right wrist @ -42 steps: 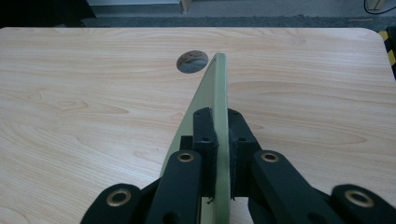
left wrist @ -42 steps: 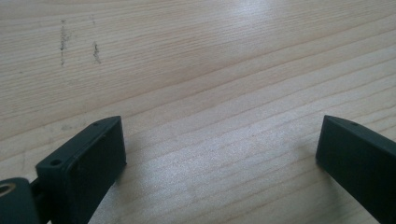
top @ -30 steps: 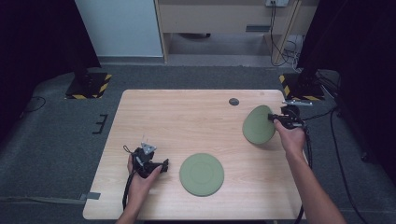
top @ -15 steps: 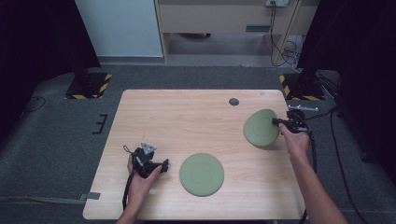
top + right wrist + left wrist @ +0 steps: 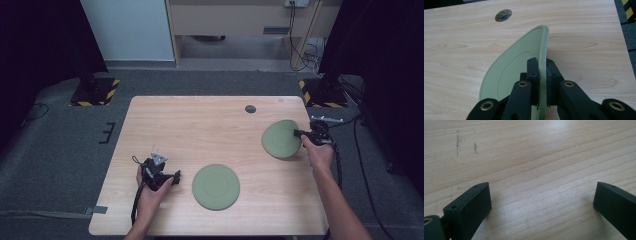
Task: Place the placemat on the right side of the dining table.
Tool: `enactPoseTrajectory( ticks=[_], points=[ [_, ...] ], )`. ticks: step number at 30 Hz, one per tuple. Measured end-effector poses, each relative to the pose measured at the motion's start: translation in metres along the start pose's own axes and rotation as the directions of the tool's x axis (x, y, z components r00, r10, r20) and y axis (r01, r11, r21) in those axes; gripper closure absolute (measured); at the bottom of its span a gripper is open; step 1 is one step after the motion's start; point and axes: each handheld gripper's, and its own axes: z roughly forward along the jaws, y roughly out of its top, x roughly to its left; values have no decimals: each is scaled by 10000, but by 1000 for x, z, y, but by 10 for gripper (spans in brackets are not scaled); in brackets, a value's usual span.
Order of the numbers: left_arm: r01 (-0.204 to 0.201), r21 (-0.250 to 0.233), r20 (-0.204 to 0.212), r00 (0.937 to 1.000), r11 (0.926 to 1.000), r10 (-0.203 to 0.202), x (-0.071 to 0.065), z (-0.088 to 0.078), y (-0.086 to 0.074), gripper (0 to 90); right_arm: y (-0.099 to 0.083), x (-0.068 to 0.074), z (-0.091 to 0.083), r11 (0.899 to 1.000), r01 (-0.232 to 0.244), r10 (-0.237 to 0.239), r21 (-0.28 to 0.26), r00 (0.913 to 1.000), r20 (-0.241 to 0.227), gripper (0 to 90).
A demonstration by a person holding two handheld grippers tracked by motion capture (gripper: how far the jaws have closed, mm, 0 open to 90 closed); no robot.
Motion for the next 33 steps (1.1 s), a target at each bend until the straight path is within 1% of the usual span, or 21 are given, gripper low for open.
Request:
enactPoseTrajectory(
  ticks=[12, 24, 33],
  points=[
    [-2, 4, -3, 10000, 10000, 2, 0, 0, 0, 10, -5, -9, 1, 9997, -232, 232, 17, 9997, -20, 845],
    [0, 2, -2, 10000, 10000, 0, 0, 0, 0, 10, -7, -13, 0, 9996, -281, 281, 55, 9996, 31, 844],
    [0, 3, -4, 10000, 10000, 0, 0, 0, 0, 10, -11, -21, -1, 9994, -346, 345, 79, 9993, 121, 839]
  ],
)
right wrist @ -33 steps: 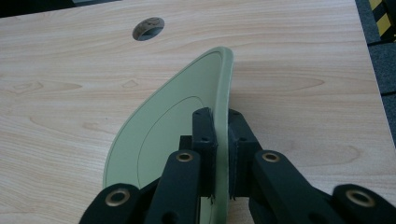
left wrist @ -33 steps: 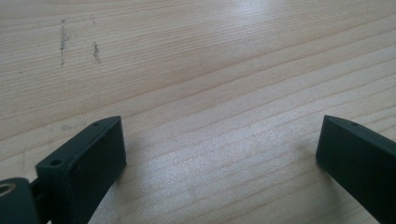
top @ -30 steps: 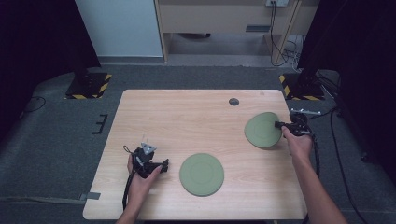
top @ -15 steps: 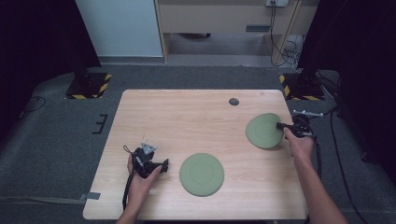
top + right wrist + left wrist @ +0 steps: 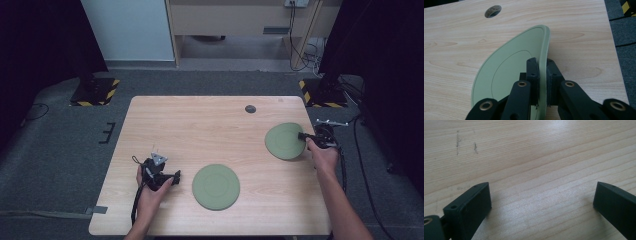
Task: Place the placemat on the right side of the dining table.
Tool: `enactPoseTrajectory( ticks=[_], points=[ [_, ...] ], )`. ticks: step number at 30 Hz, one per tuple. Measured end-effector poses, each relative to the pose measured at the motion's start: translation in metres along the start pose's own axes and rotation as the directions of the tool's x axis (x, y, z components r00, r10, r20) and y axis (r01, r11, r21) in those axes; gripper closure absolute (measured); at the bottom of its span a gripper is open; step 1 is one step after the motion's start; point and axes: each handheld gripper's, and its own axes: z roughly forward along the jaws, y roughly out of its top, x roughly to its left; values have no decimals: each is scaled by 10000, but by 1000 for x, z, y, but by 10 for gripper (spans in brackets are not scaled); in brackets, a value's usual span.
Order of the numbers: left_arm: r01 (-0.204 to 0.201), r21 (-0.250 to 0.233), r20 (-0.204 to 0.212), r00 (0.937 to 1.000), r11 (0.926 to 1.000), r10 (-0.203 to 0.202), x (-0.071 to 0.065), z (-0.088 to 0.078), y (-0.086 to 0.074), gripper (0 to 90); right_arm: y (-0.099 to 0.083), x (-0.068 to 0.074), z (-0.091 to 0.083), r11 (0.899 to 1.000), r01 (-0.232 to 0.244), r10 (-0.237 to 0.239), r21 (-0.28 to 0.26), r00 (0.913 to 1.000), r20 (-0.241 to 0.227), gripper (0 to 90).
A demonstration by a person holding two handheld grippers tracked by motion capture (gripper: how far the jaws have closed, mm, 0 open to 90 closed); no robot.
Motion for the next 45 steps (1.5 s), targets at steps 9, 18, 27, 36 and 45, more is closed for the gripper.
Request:
enactPoseTrajectory(
  ticks=[9, 18, 27, 36, 45],
  points=[
    [2, 1, -2, 10000, 10000, -2, 0, 0, 0, 10, -3, -10, -4, 9998, -218, 218, 27, 9997, 63, 833],
    [4, 0, -3, 10000, 10000, -4, 0, 0, 0, 10, -8, -20, -2, 9996, -290, 290, 24, 9994, 191, 801],
    [3, 1, -4, 10000, 10000, -3, 0, 0, 0, 10, -11, -27, 1, 9993, -297, 288, 208, 9987, 429, 727],
    [6, -1, -2, 10000, 10000, -6, 0, 0, 0, 10, -14, -34, -1, 9986, -445, 424, 269, 9963, 750, 695],
    [2, 0, -3, 10000, 10000, -2, 0, 0, 0, 10, -13, -35, -4, 9987, -475, 463, 156, 9966, 676, 681]
  ],
)
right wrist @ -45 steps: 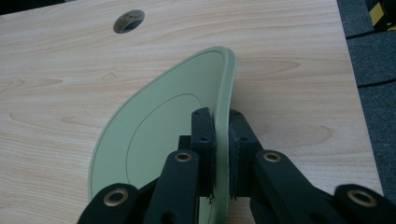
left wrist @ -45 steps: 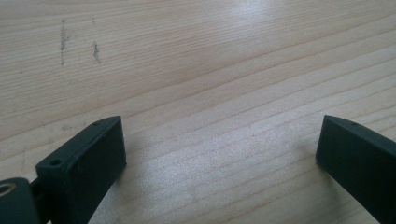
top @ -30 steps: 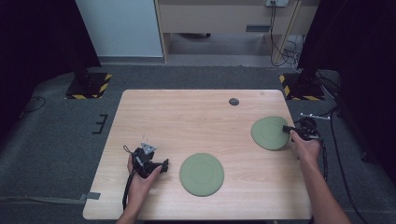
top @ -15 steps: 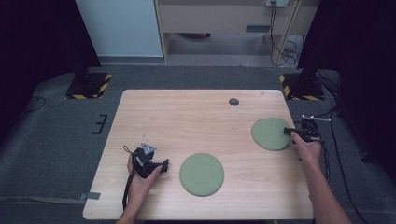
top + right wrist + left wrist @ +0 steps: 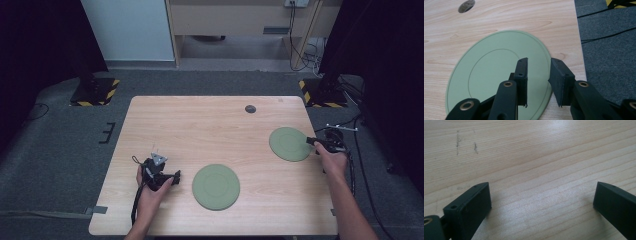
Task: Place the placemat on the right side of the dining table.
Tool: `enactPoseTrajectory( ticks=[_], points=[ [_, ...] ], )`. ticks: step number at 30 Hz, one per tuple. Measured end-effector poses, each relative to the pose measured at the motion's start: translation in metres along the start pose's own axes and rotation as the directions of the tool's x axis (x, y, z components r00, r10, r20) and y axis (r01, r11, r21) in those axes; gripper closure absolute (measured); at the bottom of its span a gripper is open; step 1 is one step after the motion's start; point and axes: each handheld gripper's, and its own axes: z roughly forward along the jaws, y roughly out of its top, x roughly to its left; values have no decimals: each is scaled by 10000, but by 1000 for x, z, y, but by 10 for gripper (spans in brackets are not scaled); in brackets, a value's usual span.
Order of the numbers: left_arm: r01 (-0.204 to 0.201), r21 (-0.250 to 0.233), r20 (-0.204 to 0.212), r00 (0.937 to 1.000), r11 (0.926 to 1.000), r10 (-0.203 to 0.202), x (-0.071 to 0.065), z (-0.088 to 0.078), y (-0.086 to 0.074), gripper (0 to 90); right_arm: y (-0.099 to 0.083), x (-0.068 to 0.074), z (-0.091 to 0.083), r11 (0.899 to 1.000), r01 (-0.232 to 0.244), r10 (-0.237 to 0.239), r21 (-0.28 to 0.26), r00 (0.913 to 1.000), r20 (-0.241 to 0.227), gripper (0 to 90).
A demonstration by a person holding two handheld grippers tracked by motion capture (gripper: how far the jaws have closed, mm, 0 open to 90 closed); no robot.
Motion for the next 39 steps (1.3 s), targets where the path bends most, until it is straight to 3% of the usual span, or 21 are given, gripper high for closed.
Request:
enactPoseTrajectory(
  ticks=[6, 9, 17, 21, 26, 39],
  points=[
    [0, 0, 2, 10000, 10000, 0, 0, 0, 0, 10, 2, 4, 1, 10000, 19, -19, -12, 10000, -73, 649],
    [0, 2, 0, 10000, 10000, 0, 0, 0, 0, 10, 2, 9, 3, 10000, -95, 95, 8, 9992, -379, 587],
    [2, -1, 0, 10000, 10000, -2, 0, 0, 0, 10, 7, 18, 5, 9999, -109, 110, 26, 9976, -690, 387],
    [-1, 0, -2, 10000, 10000, 1, 0, 0, 0, 10, 8, 22, 5, 9999, 6, -12, -113, 9985, -543, 272],
    [-7, -1, -2, 10000, 10000, 7, 0, 0, 0, 11, 9, 23, 4, 9994, -253, 237, -217, 9973, -691, 144],
    [-16, -5, -3, 10000, 10000, 16, 0, 0, 0, 11, 12, 29, -9, 9968, 10, -74, -793, 9967, -805, 102]
  ],
)
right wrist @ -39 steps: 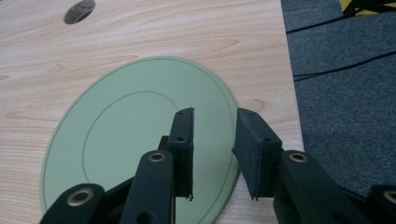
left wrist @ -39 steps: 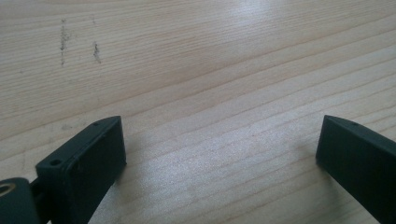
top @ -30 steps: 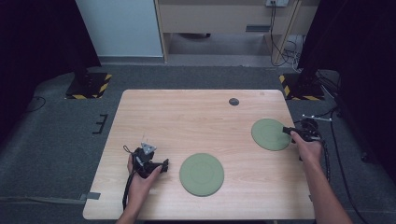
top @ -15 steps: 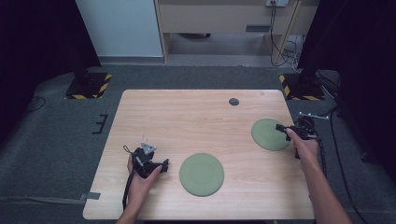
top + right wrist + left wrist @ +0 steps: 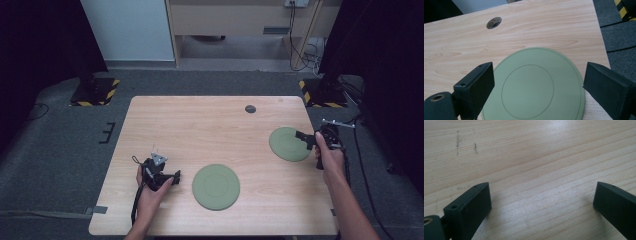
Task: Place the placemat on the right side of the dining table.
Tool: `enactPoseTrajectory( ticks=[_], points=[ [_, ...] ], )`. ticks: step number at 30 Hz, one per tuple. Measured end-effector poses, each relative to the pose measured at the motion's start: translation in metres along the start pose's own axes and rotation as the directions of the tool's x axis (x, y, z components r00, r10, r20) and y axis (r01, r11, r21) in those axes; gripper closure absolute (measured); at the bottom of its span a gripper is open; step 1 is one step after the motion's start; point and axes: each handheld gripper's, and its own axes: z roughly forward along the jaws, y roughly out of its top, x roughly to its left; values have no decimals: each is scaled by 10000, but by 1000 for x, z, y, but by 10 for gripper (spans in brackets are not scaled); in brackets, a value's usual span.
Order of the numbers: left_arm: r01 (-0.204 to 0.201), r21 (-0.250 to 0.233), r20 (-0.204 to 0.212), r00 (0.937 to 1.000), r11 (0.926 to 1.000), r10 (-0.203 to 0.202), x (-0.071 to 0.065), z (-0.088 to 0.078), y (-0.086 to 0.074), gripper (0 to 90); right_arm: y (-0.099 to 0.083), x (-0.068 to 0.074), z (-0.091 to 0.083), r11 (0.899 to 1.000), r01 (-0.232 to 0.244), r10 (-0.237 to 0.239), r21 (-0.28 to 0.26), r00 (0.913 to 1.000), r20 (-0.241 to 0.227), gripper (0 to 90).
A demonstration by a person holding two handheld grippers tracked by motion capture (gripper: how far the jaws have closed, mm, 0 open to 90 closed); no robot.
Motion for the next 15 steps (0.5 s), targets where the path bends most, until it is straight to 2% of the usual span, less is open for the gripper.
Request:
enactPoseTrajectory(
  ticks=[4, 6, 15],
  points=[
    [-11, -2, 6, 10000, 10000, 11, 0, 0, 0, 11, 0, 6, -3, 9998, 98, -99, -175, 9999, -19, 99],
    [-13, -2, 7, 10000, 10000, 13, 0, 0, 0, 12, 1, 10, -5, 9991, 308, -309, -285, 9995, -39, 96],
    [-24, -1, 32, 10000, 10000, 24, 0, 0, 0, 12, 2, 18, -10, 9966, 487, -491, -671, 9988, -47, 90]
  ],
)
